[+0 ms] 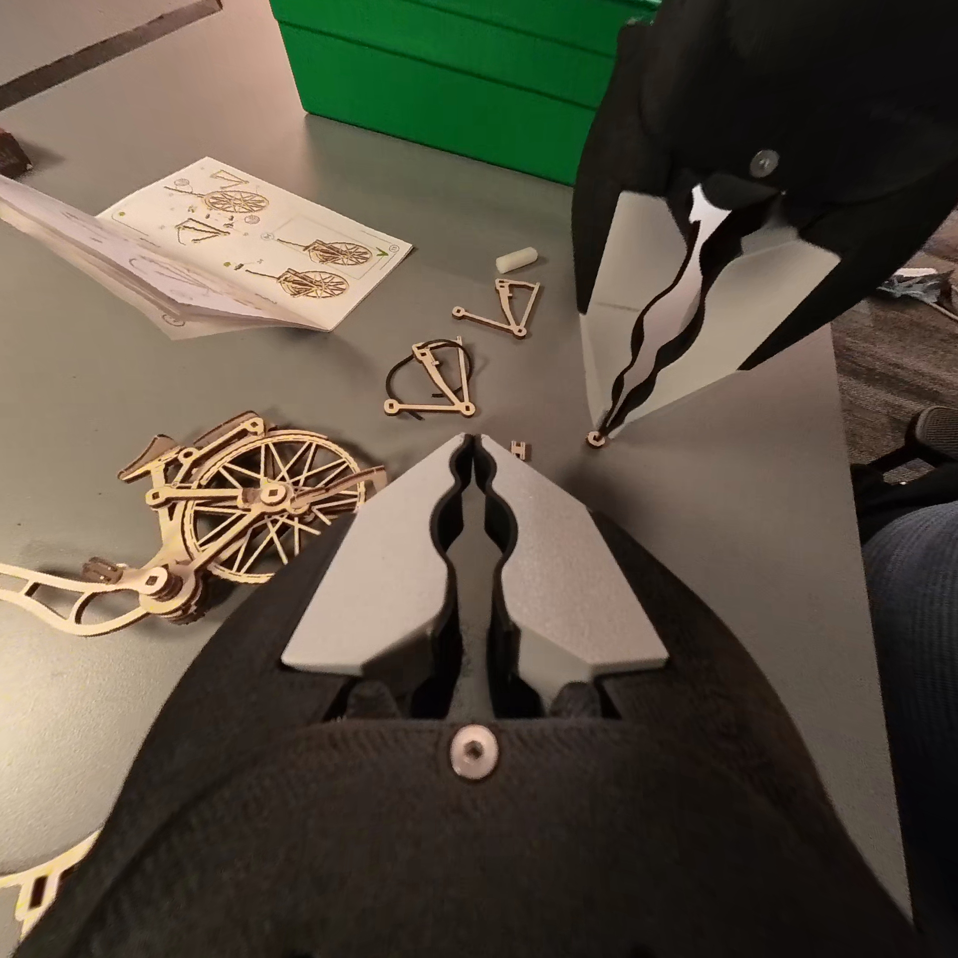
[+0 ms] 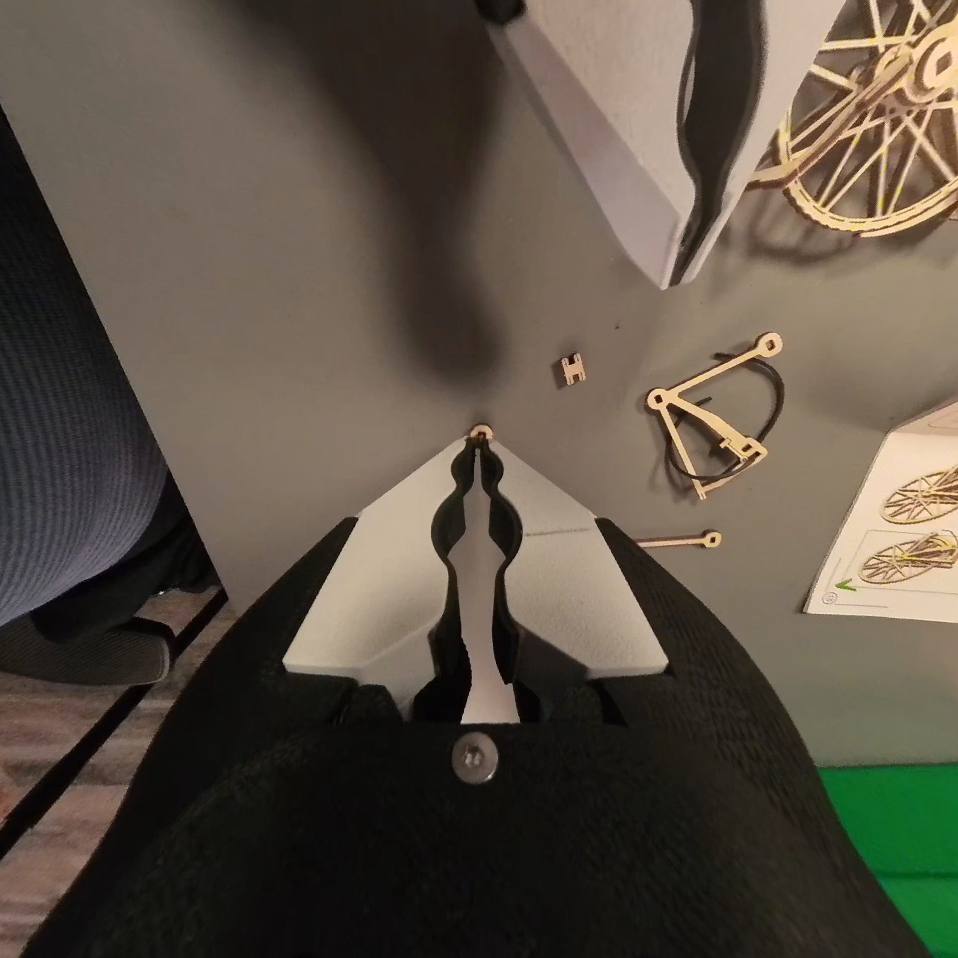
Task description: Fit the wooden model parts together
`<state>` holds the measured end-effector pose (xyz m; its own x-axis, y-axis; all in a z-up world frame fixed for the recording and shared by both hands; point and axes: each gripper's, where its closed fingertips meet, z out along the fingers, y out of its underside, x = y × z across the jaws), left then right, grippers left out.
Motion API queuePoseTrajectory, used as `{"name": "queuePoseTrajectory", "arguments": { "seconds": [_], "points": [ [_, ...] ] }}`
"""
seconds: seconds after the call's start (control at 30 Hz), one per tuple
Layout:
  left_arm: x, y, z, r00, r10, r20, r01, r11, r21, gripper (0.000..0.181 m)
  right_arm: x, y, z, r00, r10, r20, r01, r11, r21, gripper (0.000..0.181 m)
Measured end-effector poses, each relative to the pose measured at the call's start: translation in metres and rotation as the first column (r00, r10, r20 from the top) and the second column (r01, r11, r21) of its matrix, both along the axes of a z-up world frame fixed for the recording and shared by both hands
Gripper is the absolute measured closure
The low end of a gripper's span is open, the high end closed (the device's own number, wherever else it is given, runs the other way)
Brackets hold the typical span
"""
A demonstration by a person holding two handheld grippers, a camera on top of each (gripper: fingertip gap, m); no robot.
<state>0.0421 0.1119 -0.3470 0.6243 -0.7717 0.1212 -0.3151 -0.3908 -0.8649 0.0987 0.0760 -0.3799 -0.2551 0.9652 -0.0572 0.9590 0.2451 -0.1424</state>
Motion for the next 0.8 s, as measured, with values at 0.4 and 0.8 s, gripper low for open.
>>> {"name": "queuePoseTrajectory", "arguments": {
  "seconds": [0.4, 0.8],
  "points": [
    [0.0024, -0.0019, -0.002, 1.0, -0.012, -0.007, 0.012, 1.0, -0.004, 0.181, 0.0009, 0.002, -0.0006, 0.999, -0.047, 0.023, 0.047, 0.999, -0.009, 0.181],
    [0.0012, -0.001, -0.0036, 1.0, -0.006, -0.009, 0.006, 1.0, -0.009, 0.181, -0.0016, 0.0023, -0.004, 0.982, -0.143, 0.122, 0.145, 0.989, -0.003, 0.181]
  ]
}}
